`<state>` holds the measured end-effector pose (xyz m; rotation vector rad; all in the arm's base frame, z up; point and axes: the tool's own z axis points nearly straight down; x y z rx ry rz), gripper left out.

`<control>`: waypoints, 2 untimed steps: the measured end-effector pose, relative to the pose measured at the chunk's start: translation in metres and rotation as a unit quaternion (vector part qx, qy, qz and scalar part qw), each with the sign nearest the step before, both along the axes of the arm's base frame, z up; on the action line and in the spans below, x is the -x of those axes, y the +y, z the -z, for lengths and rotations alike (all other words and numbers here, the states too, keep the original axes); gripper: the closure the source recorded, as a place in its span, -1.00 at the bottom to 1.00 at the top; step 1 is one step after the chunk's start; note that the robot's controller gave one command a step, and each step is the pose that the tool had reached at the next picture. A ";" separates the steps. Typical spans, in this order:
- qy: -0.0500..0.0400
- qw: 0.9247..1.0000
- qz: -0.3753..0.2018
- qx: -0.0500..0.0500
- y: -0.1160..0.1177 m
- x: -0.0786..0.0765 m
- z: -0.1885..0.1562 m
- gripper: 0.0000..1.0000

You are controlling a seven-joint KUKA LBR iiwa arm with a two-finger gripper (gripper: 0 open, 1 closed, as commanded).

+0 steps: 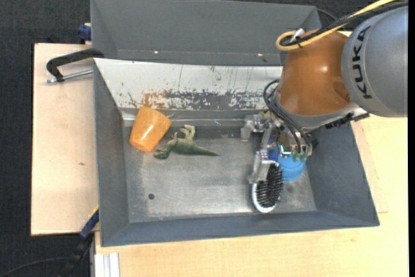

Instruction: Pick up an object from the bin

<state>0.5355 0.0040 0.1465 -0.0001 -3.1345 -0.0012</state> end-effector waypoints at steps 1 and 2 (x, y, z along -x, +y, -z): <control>-0.001 0.994 -0.110 0.000 -0.051 0.036 0.046 -1.00; -0.004 0.994 -0.112 -0.001 -0.049 0.035 0.045 1.00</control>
Offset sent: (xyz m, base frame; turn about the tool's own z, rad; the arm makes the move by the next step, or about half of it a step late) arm -0.0359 -0.0503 -0.0461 -0.2235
